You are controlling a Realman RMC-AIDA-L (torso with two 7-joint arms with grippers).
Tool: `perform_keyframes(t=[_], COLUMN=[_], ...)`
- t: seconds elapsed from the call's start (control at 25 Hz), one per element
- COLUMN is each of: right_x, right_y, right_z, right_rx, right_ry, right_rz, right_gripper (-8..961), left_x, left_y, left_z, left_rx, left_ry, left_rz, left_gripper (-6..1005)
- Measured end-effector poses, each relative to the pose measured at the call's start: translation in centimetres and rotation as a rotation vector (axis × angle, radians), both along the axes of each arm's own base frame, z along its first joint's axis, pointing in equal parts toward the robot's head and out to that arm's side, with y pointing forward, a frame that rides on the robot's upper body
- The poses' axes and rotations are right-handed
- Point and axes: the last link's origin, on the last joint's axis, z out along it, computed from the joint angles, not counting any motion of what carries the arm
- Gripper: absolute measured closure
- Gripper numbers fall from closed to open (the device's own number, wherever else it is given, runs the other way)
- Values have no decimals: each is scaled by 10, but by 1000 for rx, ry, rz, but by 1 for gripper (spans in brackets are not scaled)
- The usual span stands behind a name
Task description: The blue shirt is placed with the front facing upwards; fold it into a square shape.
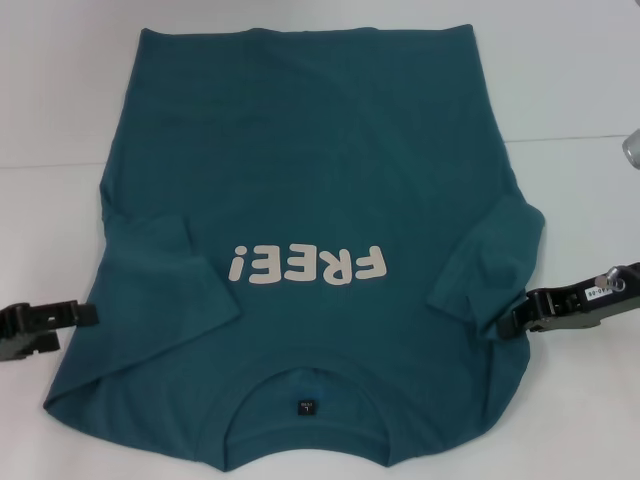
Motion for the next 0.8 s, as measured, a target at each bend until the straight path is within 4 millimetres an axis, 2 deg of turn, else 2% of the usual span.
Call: perform_keyframes(t=[0.28, 0.8], right_x=[-5, -5], right_y=[3, 4], right_z=[-2, 0], right_rx=[-3, 6], right_ry=[2, -6], right_rz=[22, 33], right_gripper=[917, 918], left_x=[-7, -2], left_y=[-3, -3], left_z=[4, 14], left_rx=[-82, -134], left_ry=[56, 59], left_rz=[75, 77], left_gripper=[125, 125])
